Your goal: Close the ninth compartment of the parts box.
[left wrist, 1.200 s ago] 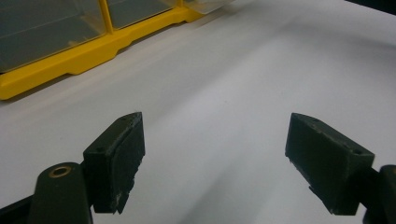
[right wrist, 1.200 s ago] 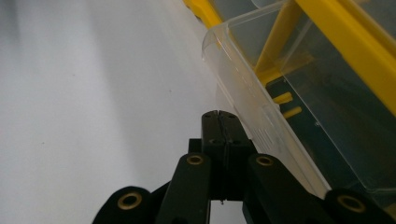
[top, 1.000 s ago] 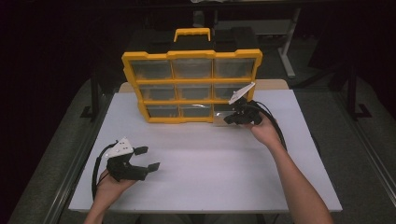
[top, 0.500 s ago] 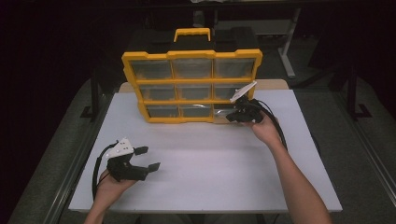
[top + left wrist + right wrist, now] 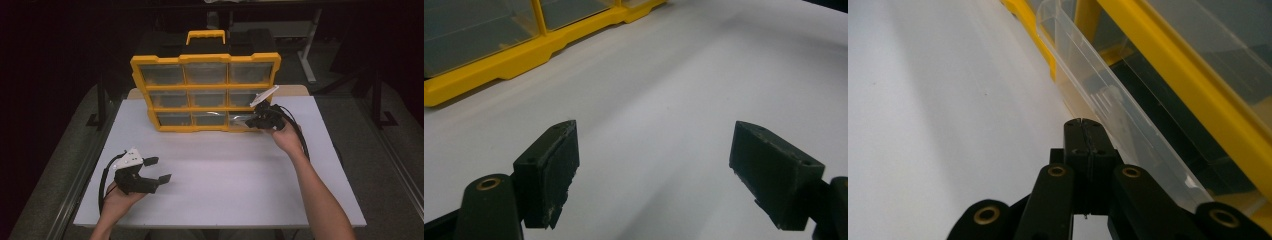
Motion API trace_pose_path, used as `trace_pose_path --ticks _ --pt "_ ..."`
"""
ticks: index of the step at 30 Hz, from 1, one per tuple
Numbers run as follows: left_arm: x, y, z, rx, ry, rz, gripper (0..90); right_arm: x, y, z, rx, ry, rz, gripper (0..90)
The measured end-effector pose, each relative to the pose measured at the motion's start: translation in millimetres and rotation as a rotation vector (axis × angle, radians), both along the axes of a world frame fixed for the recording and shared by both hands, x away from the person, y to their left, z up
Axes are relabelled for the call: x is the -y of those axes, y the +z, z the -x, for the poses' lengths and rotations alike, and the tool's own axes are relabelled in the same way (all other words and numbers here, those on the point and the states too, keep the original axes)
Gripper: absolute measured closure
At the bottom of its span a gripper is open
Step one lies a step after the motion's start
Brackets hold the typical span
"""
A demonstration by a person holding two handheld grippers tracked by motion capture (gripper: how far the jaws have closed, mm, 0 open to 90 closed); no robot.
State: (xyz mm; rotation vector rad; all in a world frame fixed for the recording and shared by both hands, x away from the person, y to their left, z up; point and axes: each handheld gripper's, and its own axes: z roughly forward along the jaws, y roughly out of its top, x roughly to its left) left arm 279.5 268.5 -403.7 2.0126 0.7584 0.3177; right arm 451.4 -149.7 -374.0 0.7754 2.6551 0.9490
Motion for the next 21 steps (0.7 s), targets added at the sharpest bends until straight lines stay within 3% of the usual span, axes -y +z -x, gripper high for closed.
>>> trace_pose_path --ticks 21 --pt "0.0 -0.1 -0.1 -0.001 0.000 0.000 19.9 4.0 3.6 -2.0 0.044 -0.052 0.018 88.7"
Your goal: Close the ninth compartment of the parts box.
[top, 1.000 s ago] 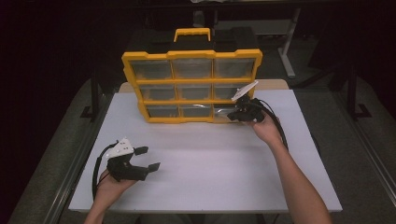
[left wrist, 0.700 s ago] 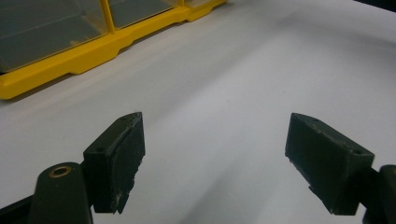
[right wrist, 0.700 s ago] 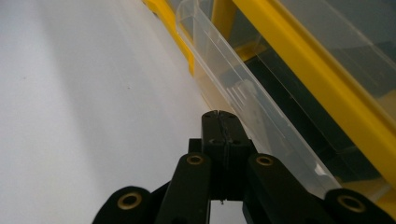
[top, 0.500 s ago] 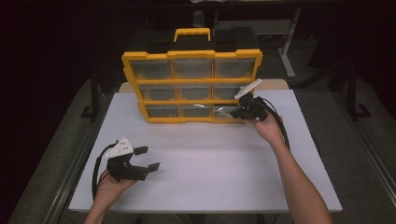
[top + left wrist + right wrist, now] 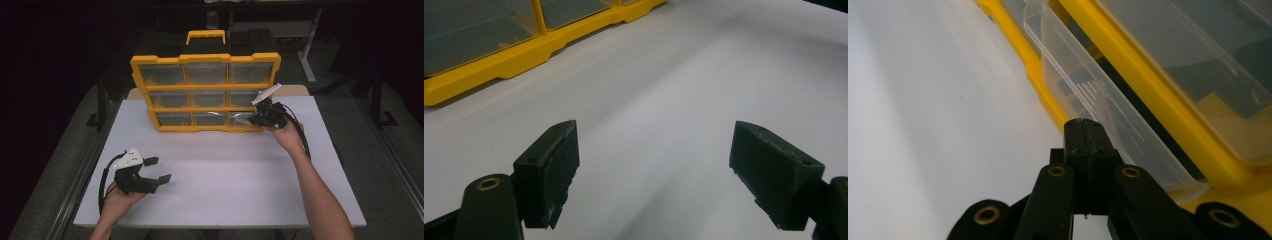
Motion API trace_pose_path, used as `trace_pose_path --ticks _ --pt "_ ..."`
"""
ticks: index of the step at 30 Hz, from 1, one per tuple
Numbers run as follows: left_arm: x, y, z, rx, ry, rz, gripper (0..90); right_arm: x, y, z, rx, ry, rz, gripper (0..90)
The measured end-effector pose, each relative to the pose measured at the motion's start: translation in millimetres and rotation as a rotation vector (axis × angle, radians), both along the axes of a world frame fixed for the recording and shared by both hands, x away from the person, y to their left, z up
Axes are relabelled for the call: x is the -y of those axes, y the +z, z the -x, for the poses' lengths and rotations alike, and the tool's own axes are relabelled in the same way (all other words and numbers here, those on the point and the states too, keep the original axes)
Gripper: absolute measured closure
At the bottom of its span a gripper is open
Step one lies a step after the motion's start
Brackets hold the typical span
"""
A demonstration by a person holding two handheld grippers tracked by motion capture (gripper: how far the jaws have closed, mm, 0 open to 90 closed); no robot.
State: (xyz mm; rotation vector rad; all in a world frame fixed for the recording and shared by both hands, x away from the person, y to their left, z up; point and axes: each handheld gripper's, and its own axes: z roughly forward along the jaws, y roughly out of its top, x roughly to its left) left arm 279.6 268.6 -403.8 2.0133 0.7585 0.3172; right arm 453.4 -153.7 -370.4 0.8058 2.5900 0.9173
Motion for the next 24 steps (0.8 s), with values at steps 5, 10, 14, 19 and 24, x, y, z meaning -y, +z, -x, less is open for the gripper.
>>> trace_pose_path --ticks 5,10,14,19,24 --pt "-0.1 -0.3 -0.1 -0.001 0.003 0.001 19.9 -0.7 -0.3 -1.1 0.011 -0.007 0.004 88.7" --pt "0.3 -0.6 0.3 -0.008 0.003 0.002 19.9 -2.0 -1.2 -2.9 0.036 -0.028 0.014 88.8" --pt "-0.3 -0.6 -0.2 -0.003 0.003 -0.003 19.9 -2.3 -2.1 -4.0 0.035 -0.026 0.015 88.8" --pt "0.8 -1.2 0.2 -0.011 0.003 0.000 19.9 -1.8 -2.6 -3.9 0.026 -0.027 -0.003 88.8" --pt "0.5 -1.8 -0.2 -0.011 0.004 -0.002 19.9 -0.7 -3.9 -3.6 0.013 -0.025 -0.026 88.7"
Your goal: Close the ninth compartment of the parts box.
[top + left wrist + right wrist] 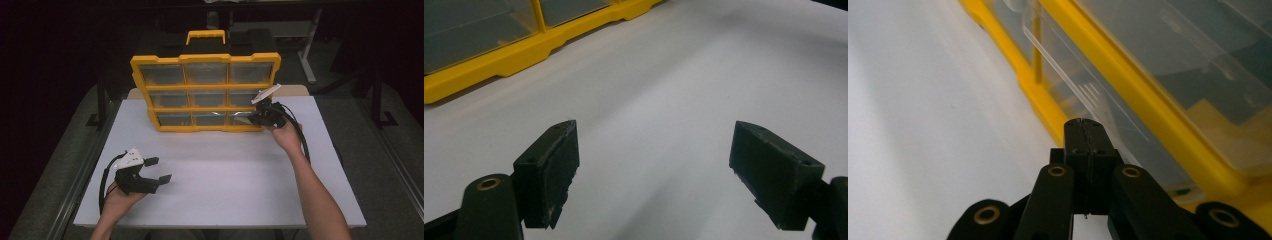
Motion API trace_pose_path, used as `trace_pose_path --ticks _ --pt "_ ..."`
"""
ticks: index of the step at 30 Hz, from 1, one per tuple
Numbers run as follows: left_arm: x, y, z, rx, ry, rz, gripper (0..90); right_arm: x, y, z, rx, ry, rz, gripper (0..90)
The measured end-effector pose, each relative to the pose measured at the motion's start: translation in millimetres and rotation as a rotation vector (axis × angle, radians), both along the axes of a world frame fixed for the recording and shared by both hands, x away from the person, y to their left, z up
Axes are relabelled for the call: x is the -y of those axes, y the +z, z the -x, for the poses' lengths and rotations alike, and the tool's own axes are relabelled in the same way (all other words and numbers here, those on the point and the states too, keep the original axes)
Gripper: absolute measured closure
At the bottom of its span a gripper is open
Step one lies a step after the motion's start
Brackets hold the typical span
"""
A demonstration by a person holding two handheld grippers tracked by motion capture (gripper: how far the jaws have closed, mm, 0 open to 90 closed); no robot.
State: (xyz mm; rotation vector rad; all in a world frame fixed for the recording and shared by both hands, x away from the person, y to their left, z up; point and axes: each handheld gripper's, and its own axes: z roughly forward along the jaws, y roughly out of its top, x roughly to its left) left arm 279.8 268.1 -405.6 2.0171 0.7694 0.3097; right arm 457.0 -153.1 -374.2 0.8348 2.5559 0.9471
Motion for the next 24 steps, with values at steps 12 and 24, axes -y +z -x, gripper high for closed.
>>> trace_pose_path --ticks 12,24 --pt "1.8 -3.0 -1.3 -0.001 0.007 0.001 19.9 0.0 -3.5 6.5 -0.093 0.067 -0.139 84.3" --pt "0.0 -5.2 -2.2 -0.016 0.023 0.003 19.9 4.1 -7.0 12.3 -0.113 0.100 -0.222 80.6"
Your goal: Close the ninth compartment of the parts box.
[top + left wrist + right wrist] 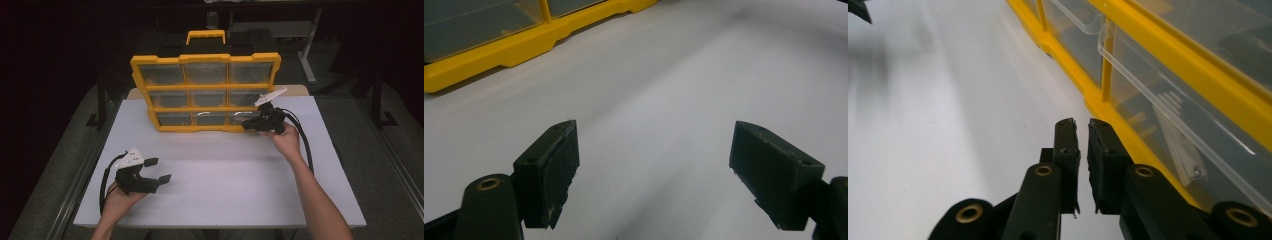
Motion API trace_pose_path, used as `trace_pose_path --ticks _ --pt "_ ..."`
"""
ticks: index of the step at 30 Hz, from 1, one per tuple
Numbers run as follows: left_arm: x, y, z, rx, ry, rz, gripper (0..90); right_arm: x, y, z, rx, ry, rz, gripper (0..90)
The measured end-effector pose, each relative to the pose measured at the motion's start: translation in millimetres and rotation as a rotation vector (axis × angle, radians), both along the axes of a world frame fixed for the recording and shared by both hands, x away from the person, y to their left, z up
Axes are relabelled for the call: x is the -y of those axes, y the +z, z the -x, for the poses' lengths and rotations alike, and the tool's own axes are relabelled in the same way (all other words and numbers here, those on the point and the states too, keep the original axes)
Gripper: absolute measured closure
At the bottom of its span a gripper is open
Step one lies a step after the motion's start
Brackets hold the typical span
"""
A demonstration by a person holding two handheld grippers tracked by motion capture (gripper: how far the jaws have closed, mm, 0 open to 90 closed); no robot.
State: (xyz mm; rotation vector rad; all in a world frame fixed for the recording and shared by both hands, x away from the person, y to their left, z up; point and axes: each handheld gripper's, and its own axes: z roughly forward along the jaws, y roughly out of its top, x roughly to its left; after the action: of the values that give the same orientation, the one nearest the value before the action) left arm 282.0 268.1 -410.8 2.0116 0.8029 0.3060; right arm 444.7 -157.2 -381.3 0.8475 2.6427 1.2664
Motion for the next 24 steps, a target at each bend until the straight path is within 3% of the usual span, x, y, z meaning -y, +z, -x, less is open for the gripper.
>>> trace_pose_path --ticks 4,6,8,11,14,21,24 --pt "-1.5 -1.5 -1.1 -0.005 0.002 0.001 19.9 1.2 -0.1 4.2 -0.007 -0.003 -0.014 74.7" --pt "-1.6 -2.1 -1.5 -0.005 0.006 0.006 19.9 1.7 -0.2 5.4 -0.008 0.003 -0.030 65.9" --pt "-1.5 -1.8 -1.4 -0.006 0.007 0.005 19.9 2.5 -1.5 6.6 -0.037 0.026 -0.073 62.2" --pt "-0.9 -1.7 -0.9 -0.007 0.002 0.001 19.9 3.2 -3.6 11.9 -0.029 0.022 -0.093 51.0" --pt "-0.5 -1.6 -0.8 -0.009 0.001 -0.003 19.8 4.0 -5.2 15.9 -0.046 0.018 -0.089 44.0" --pt "-3.2 0.4 -0.5 -0.002 0.004 -0.011 19.8 8.7 -6.1 21.6 -0.041 -0.009 -0.094 34.9" --pt "-3.5 -0.4 -0.1 -0.010 0.015 0.005 19.8 10.8 -5.6 23.7 -0.037 -0.019 -0.093 31.3"
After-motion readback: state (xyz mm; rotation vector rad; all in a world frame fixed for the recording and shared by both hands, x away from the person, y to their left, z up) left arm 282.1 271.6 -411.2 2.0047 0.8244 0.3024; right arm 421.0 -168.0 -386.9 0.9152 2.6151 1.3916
